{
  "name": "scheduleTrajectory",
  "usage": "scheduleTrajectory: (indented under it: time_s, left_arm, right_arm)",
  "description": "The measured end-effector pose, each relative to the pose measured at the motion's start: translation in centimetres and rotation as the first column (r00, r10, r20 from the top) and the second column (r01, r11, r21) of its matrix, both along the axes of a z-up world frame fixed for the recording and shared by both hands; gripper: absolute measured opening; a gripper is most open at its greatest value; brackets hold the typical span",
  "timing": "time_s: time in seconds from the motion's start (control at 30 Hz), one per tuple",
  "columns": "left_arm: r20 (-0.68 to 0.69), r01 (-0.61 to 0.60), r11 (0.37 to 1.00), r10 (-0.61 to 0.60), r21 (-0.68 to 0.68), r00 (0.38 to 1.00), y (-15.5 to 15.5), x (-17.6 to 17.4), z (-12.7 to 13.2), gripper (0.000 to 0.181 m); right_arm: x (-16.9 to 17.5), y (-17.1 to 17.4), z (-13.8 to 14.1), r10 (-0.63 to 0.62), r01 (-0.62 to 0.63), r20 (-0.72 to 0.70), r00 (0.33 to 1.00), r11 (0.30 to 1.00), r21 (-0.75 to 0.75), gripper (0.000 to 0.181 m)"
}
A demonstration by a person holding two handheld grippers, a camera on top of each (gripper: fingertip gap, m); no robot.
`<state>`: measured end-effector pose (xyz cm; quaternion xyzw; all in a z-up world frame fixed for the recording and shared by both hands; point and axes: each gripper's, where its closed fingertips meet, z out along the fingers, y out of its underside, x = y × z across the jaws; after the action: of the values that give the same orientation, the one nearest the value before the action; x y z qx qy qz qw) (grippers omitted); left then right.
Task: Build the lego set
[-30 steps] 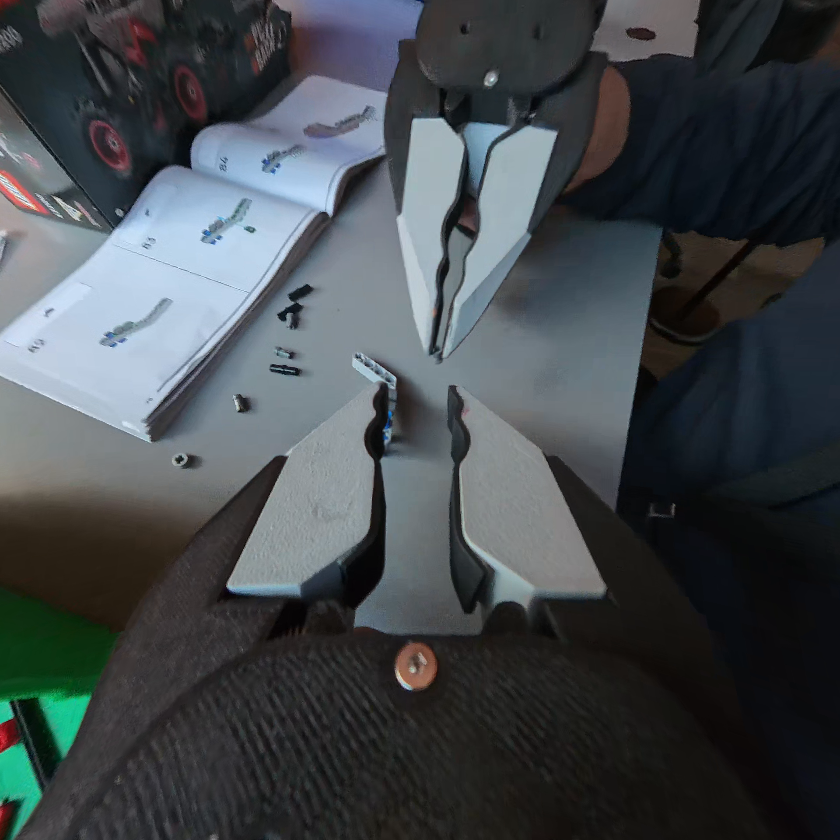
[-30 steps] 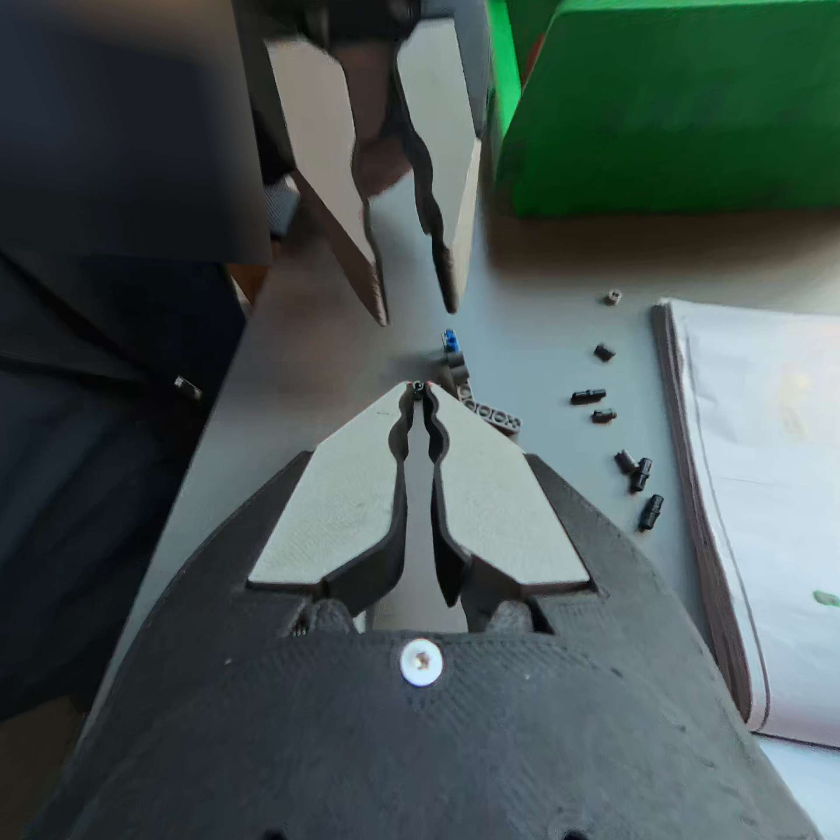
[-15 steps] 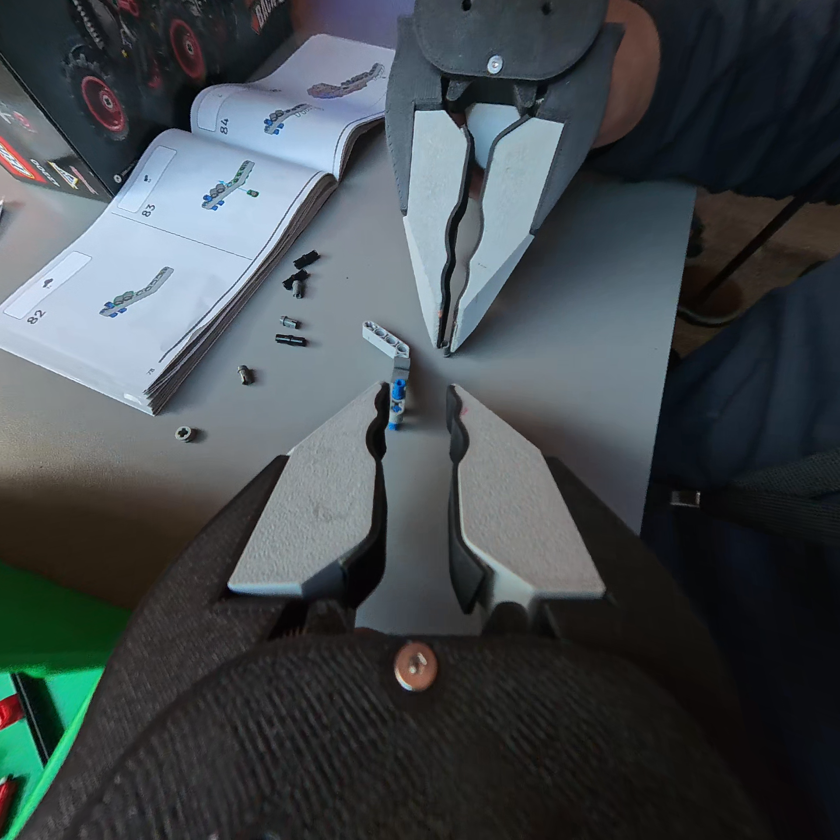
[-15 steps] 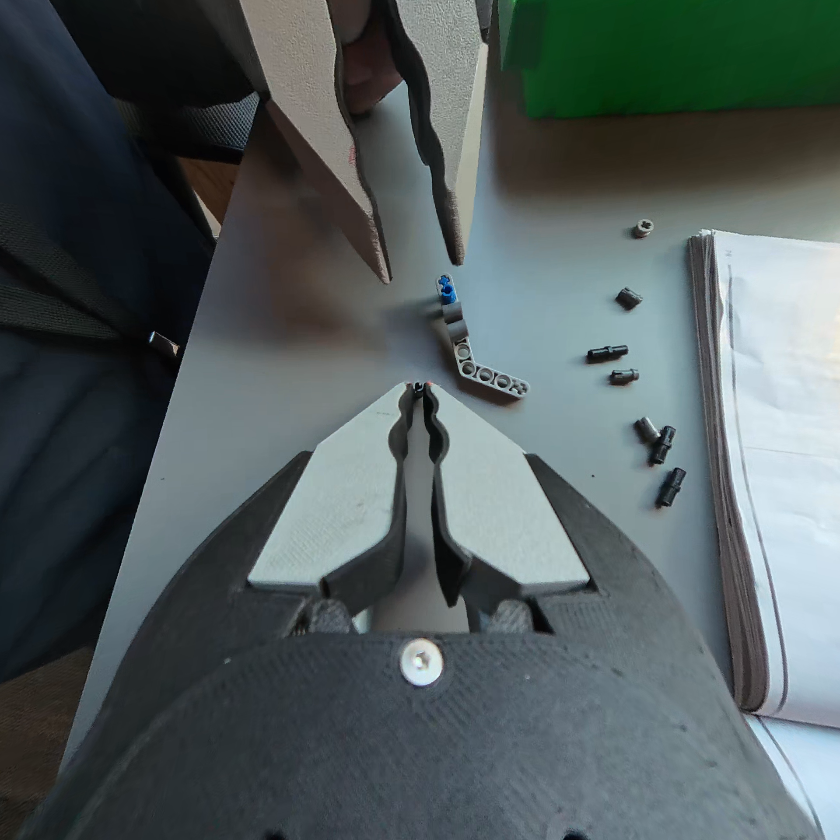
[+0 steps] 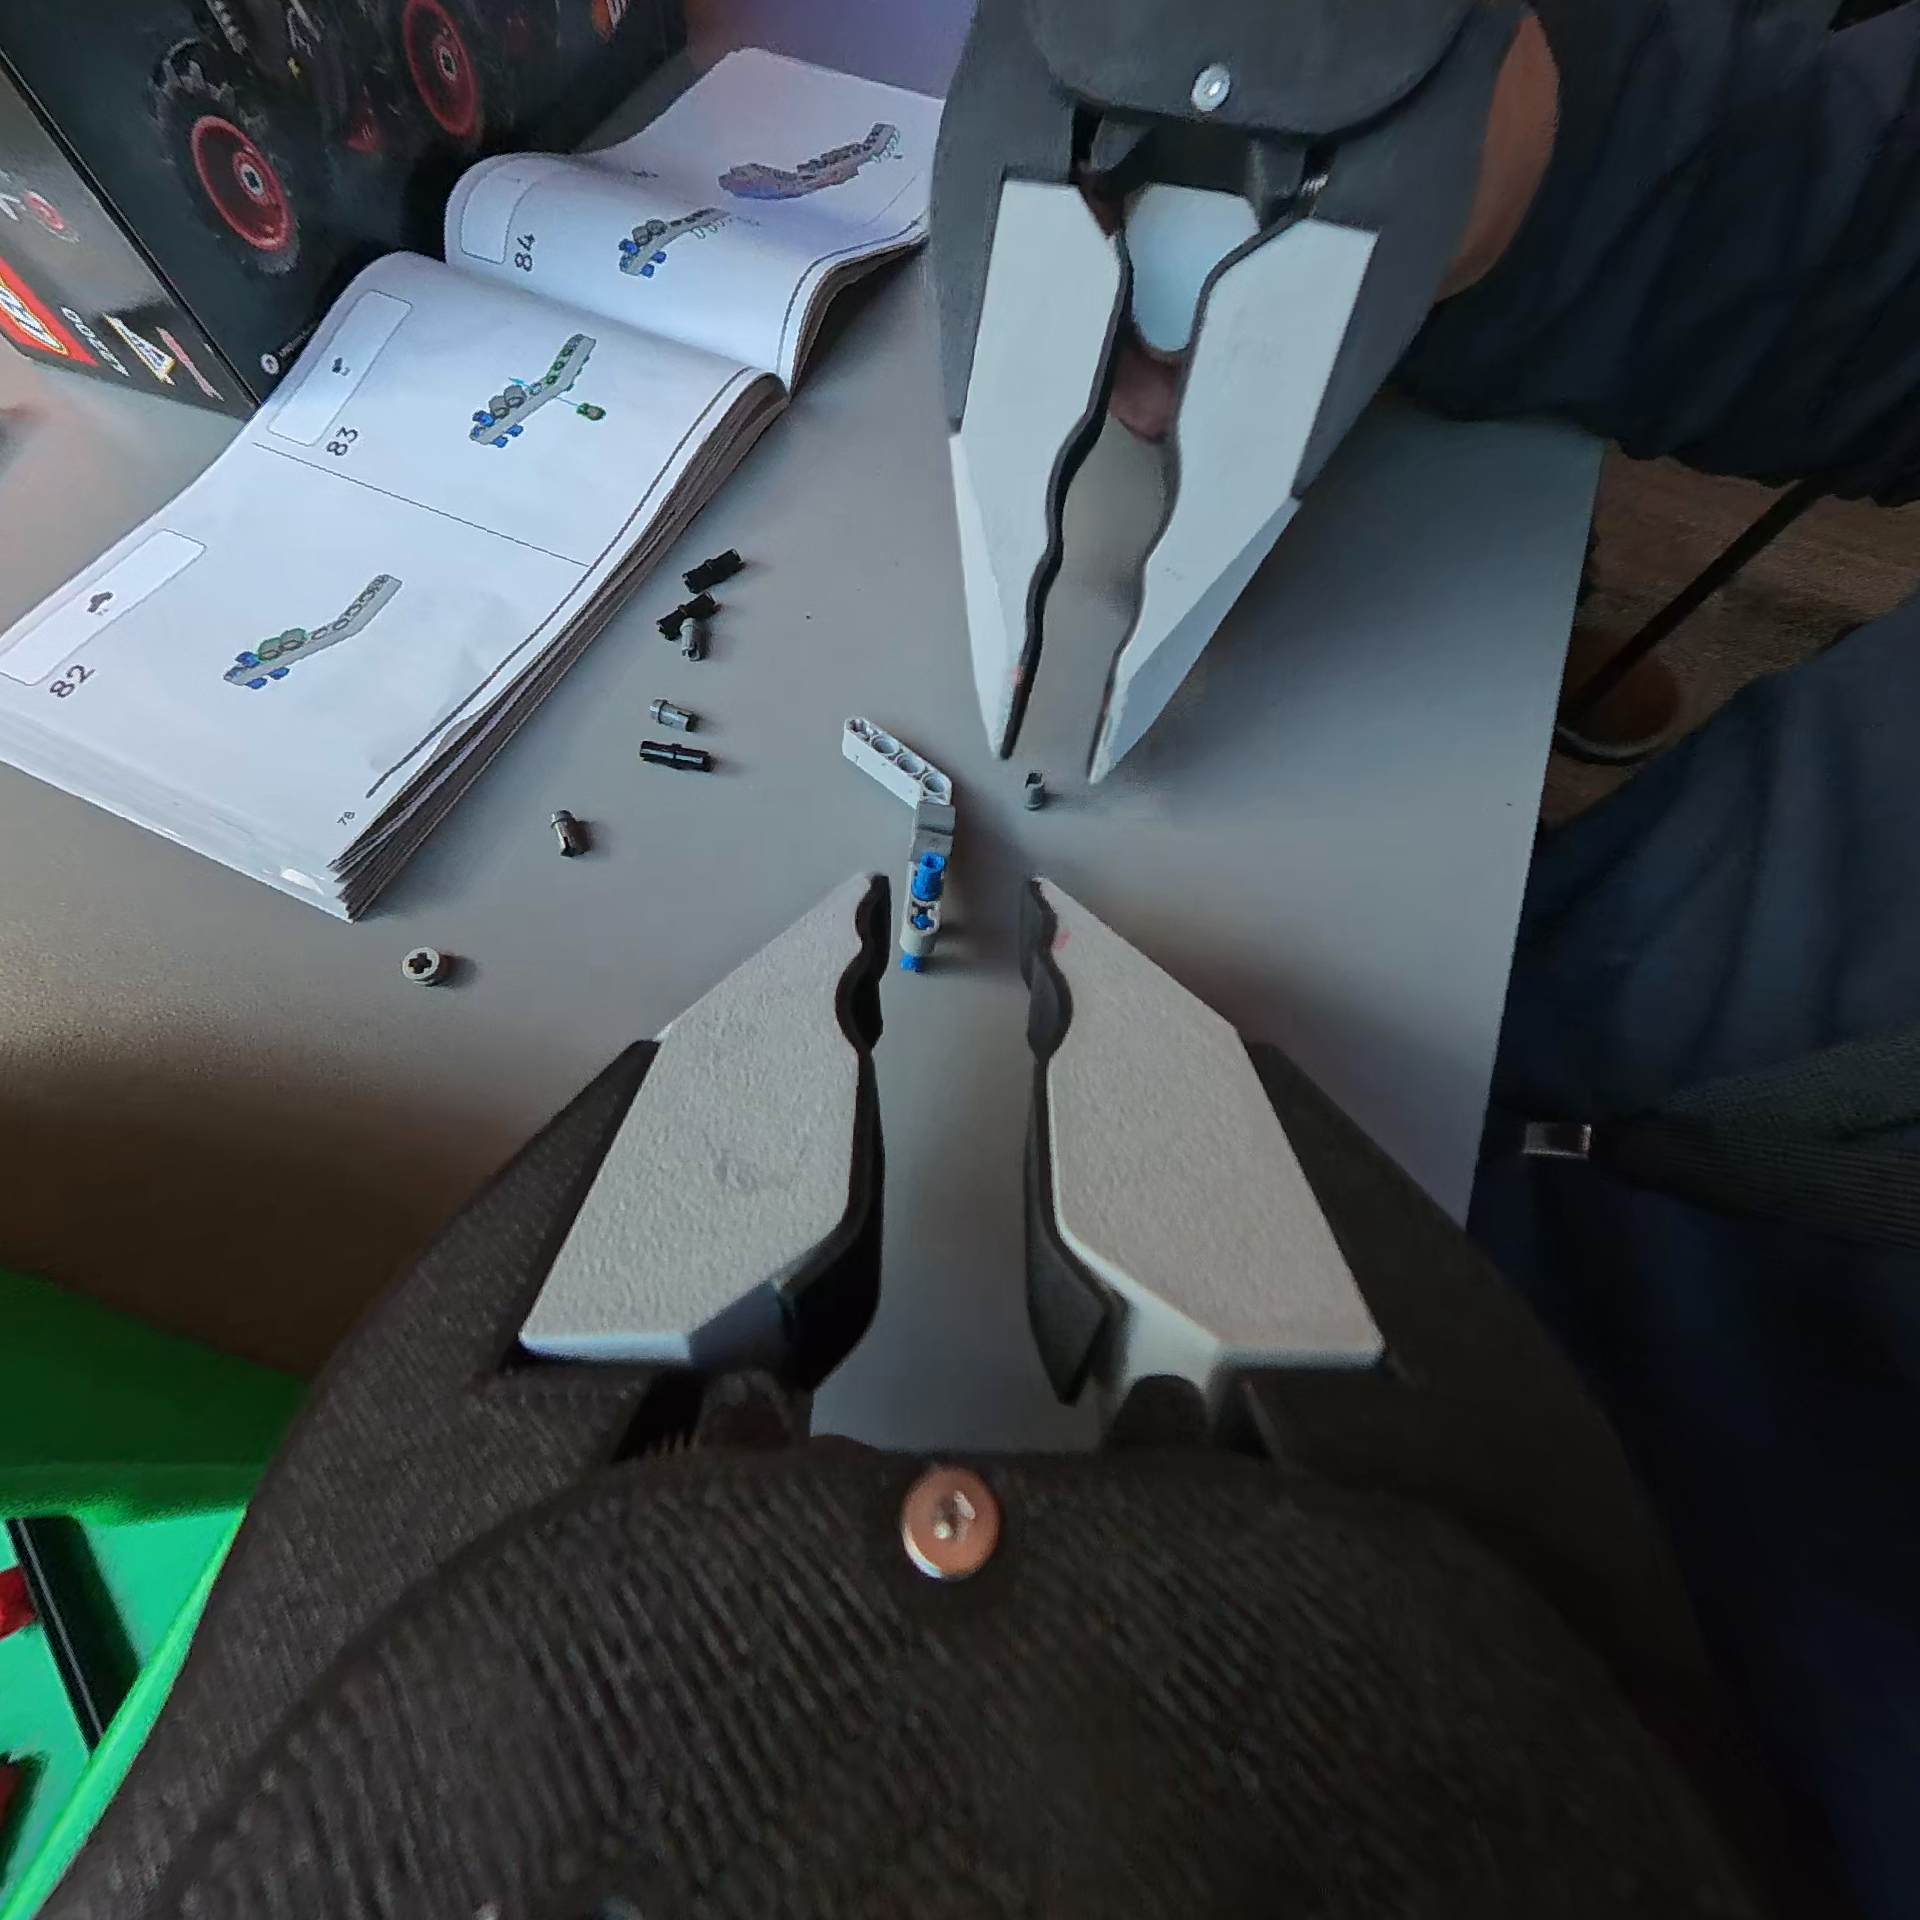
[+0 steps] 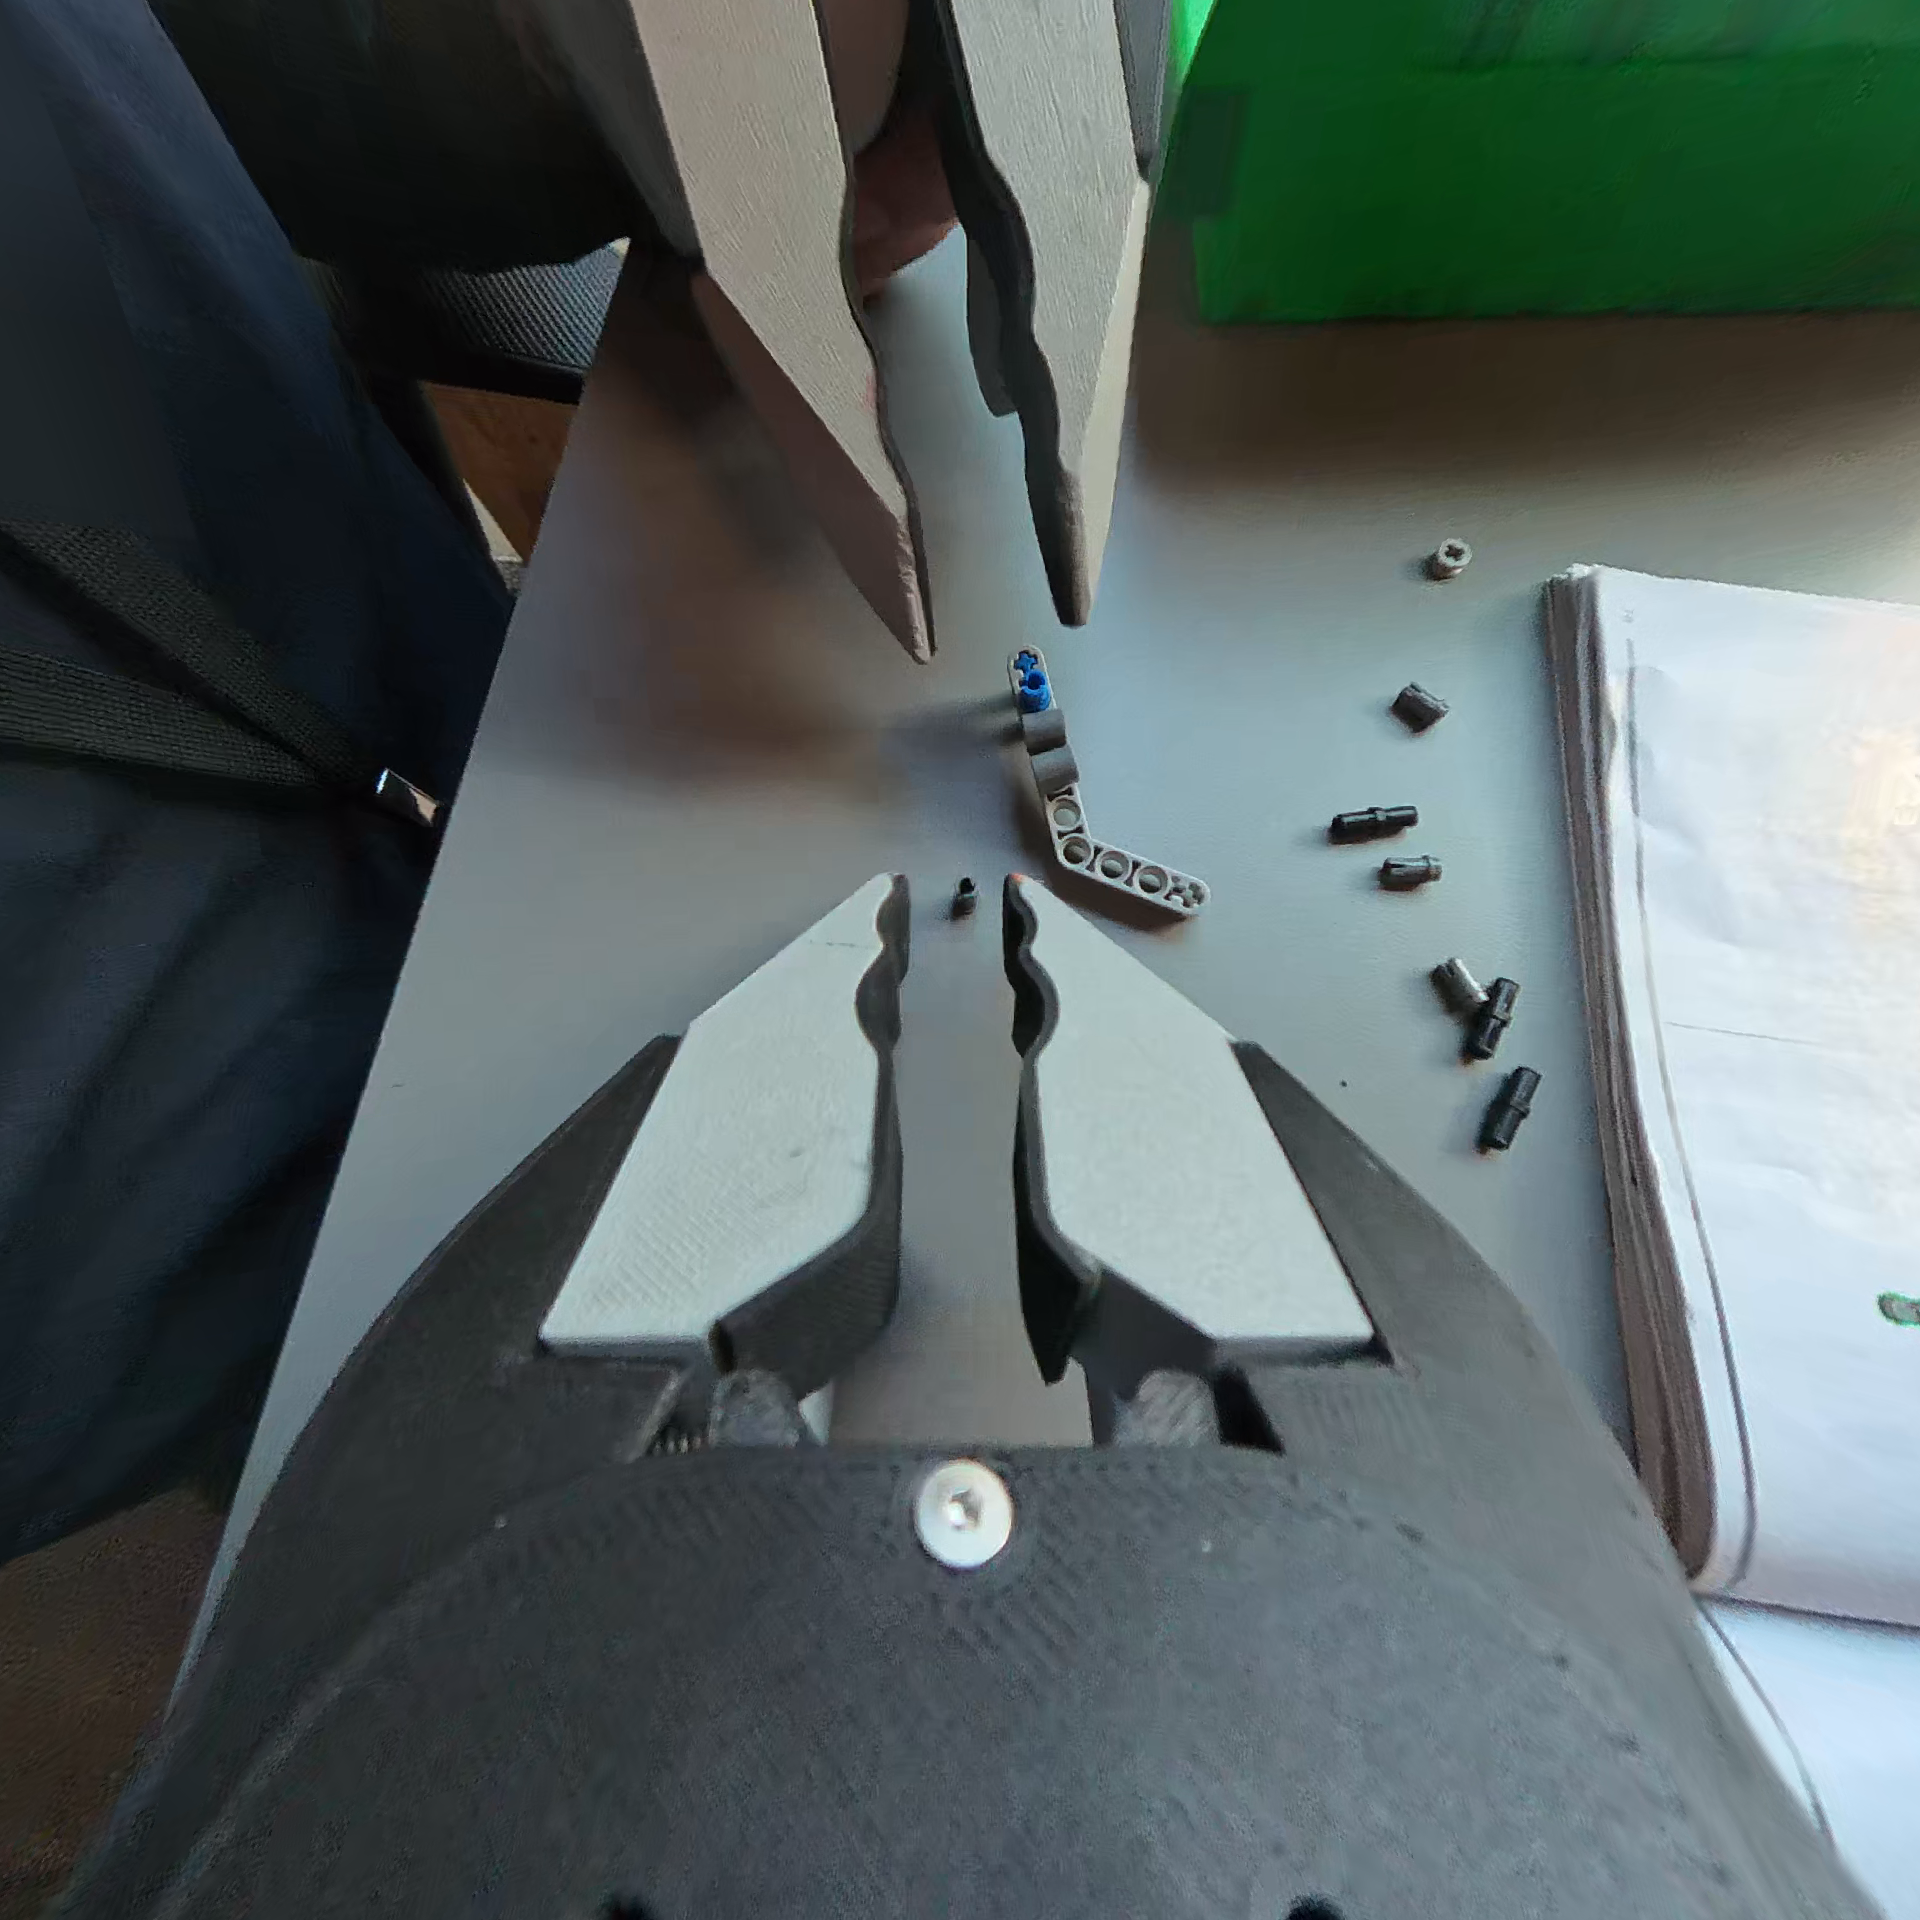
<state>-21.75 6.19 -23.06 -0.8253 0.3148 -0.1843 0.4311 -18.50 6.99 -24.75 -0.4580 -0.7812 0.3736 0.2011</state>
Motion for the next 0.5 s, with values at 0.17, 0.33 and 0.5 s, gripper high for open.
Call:
scheduleTrajectory:
  time_s: [0.17,0.33,0.5]
  left_arm:
    - [-0.048,0.006,0.999,-0.008,-0.051,0.999,0.5,-0.2,-1.0,0.024]
    - [-0.112,0.046,0.99,-0.06,-0.13,0.992,0.6,0.0,-2.7,0.005]
    - [-0.077,0.067,0.99,-0.077,-0.123,0.994,1.1,0.2,-2.2,0.005]
  right_arm:
    - [0.4,1.3,2.1,-0.019,0.021,-0.075,0.997,0.999,0.027,0.013]
    - [0.6,2.7,2.7,-0.024,0.031,-0.086,0.996,0.997,0.075,0.013]
    - [0.5,2.3,3.0,0.004,0.002,-0.107,0.994,0.998,0.06,0.015]
